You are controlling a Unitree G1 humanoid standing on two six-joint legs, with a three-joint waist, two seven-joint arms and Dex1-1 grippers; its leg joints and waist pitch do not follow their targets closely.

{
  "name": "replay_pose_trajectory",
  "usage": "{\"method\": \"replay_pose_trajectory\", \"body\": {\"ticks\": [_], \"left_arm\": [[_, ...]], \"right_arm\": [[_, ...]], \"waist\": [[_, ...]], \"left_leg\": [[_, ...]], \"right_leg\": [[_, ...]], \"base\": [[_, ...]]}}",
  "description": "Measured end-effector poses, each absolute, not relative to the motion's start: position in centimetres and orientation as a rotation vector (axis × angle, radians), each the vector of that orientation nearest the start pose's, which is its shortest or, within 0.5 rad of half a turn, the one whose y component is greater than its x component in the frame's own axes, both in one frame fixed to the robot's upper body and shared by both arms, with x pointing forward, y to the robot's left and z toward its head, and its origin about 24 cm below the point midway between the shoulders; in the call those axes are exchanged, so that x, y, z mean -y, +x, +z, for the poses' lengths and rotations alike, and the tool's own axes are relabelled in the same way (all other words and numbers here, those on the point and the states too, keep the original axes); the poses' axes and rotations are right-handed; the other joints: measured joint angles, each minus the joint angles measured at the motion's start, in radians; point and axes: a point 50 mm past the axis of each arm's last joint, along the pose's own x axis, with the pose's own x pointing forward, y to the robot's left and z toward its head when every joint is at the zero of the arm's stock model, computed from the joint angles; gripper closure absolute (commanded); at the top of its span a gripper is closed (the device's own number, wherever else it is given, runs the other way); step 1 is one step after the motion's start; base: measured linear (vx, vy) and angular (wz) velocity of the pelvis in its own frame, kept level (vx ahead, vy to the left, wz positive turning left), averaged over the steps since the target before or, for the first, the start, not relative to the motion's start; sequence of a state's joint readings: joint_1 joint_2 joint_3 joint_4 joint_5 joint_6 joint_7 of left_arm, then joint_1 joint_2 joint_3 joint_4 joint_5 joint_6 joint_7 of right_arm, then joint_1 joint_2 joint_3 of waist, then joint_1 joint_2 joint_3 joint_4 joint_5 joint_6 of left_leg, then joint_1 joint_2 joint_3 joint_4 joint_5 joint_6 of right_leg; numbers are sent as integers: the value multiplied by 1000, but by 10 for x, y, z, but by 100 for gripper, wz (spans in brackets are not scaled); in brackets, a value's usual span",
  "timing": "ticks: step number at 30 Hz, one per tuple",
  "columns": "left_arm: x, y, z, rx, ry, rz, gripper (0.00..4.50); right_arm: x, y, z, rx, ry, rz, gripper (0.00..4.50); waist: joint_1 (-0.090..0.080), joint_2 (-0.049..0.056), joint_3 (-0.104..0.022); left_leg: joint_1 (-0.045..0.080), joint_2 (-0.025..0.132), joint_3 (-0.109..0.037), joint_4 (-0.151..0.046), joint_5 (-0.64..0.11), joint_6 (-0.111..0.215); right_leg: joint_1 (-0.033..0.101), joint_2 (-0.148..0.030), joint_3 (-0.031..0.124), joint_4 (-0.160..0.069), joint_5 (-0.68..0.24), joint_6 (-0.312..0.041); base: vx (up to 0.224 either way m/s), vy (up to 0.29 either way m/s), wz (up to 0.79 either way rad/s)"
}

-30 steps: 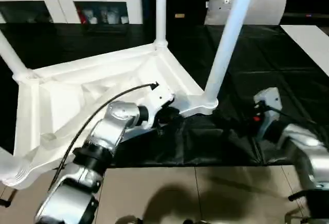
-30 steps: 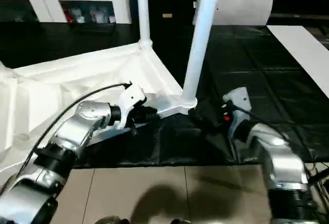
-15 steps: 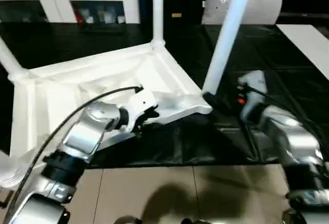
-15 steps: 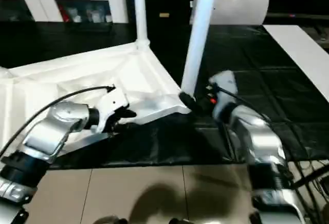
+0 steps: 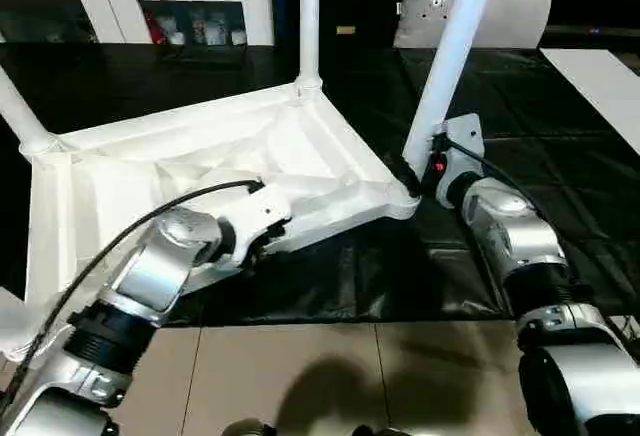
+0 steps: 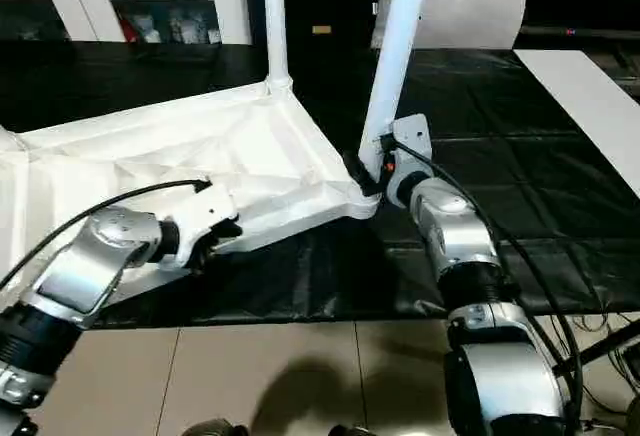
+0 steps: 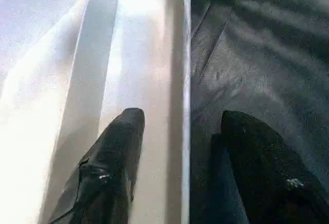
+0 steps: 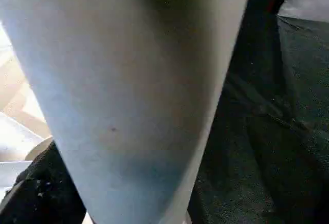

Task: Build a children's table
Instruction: Rotate table base

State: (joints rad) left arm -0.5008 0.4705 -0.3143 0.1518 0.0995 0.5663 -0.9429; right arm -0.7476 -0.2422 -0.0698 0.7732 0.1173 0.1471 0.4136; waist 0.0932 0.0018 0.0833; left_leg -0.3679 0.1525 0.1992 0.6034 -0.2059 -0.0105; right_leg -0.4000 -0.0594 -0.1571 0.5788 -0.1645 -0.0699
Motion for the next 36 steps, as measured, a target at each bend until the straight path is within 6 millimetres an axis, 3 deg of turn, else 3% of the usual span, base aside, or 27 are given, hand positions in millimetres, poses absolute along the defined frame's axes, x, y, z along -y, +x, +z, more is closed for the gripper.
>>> {"method": "replay_pose_trajectory", "body": {"ticks": [6,13,25,28,36], "left_arm": [[-154,306,72,-579,549,-945,180],[-157,308,74,-565,571,-923,180],[-144,312,73,-534,579,-942,180],[-130,320,72,-500,593,-960,180],[-130,341,67,-464,641,-828,180]], "right_arm": [[171,382,88,-178,-34,329,0],[197,382,87,-175,-19,192,0],[220,375,85,-172,-16,116,0],[238,368,84,-169,-37,58,0],[266,355,84,-173,-76,-38,0]], "waist": [[4,0,0],[23,0,0],[29,0,0],[46,0,0],[48,0,0]], "left_leg": [[0,0,0,1,1,-2],[0,0,0,1,1,-2],[-1,0,0,3,1,-2],[0,0,0,2,3,0],[-1,0,0,2,4,-1]], "right_leg": [[0,0,0,1,1,-1],[1,0,0,1,1,-1],[1,0,0,2,2,-1],[2,0,1,1,1,2],[2,0,1,1,1,7]], "base": [[0,0,0],[0,0,0],[0,0,0],[0,0,0],[0,0,0]]}}
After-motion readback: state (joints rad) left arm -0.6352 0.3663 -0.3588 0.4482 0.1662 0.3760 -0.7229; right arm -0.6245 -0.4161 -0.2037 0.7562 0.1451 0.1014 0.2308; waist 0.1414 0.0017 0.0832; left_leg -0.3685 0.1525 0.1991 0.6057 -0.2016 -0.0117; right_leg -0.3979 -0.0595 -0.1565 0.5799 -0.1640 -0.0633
